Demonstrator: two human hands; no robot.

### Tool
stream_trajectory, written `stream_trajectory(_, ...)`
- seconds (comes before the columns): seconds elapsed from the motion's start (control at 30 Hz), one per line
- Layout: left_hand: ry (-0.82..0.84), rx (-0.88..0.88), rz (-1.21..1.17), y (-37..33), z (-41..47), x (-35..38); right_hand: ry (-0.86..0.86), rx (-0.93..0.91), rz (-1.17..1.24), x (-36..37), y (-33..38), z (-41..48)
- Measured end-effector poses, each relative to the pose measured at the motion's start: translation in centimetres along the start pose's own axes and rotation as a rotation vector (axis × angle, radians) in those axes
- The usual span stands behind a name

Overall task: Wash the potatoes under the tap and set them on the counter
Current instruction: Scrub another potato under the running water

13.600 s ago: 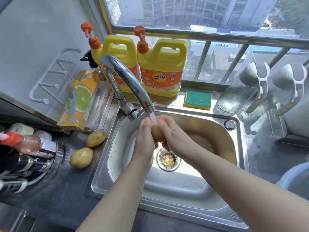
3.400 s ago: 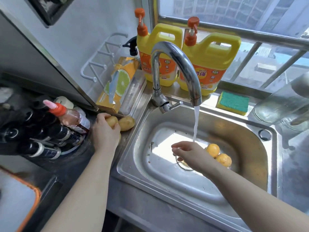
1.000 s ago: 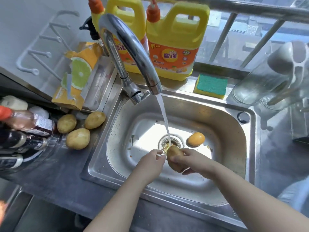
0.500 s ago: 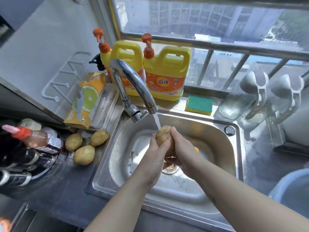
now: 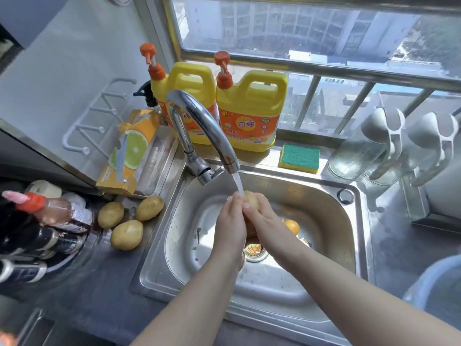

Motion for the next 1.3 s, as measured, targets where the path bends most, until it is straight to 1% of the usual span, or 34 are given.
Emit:
stream_trajectory(0.13,0.089,0.049,0.072,0.7,-0.3,0.4,-0.075,0.107,0.089,-0.3,-0.2,0.9)
stream_trajectory(0.23,0.18,0.097,0.098,0.9,-0.7,1.0,-0.168,0.251,0.112,-0.8,-0.9,0.9)
stream_trajectory(0.3,0.125,0.086,0.063,0.9,-0.6,0.9,-0.214,0.32,0.147,-1.1,-1.0,0.5)
stream_trajectory(0.33,0.069,0.074,0.041,0.9,-0.5,0.7,-0.216,0.314,0.163,-1.0,-0.9,0.2)
stream_trajectory(0.43,-0.045,0.0,-0.027,0.7,0.0,0.3,-0.194,0.215,0.135,-0.4,-0.8,-0.2)
stream_trajectory(0.5,-0.085,-0.059,-0.065,0.9,0.4,0.1,-0.123,0.147,0.083,0.1,-0.8,-0.3)
stream_trajectory(0.57,-0.104,-0.073,-0.035,1.3,0.8,-0.3,-0.045,0.132,0.097,0.7,-0.8,-0.2)
stream_trajectory(0.63,-0.113,-0.058,-0.012,1.7,0.9,-0.6,-0.035,0.162,0.17,0.8,-1.0,0.0)
stream_trajectory(0.7,-0.122,-0.051,0.014,2.0,0.5,-0.9,-0.078,0.175,0.216,0.8,-1.4,0.3)
stream_trajectory(0.77,-0.097,-0.033,0.034,2.1,0.3,-0.9,-0.167,0.175,0.224,0.5,-1.5,0.5)
stream_trajectory(0.83,-0.036,0.001,0.054,1.9,-0.1,-0.7,-0.247,0.2,0.245,0.3,-1.6,0.7)
stream_trajectory(0.97,0.17,0.101,0.156,1.3,-1.1,0.0,-0.328,0.336,0.348,-0.5,-2.0,0.8)
stream_trajectory(1.07,0.266,0.161,0.227,1.1,-1.6,-0.2,-0.324,0.433,0.415,-0.7,-2.4,0.8)
stream_trajectory(1.17,0.244,0.194,0.298,1.3,-1.0,-0.8,-0.311,0.47,0.498,-0.5,-2.6,0.6)
stream_trajectory(1.2,0.212,0.194,0.267,1.1,-0.8,-1.0,-0.289,0.451,0.508,-0.4,-2.4,0.5)
stream_trajectory(1.3,0.11,0.123,0.008,0.8,-0.3,-1.2,-0.134,0.333,0.462,0.0,-1.3,0.2)
Point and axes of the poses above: each hand's wrist, its own z-axis towards the middle knuckle, its own x-axis out of the palm, y = z × x, the point moved 7 cm from there along z, towards the middle knuckle, and after that the axes turned 5 degrees about z, right-handed, at the moved point
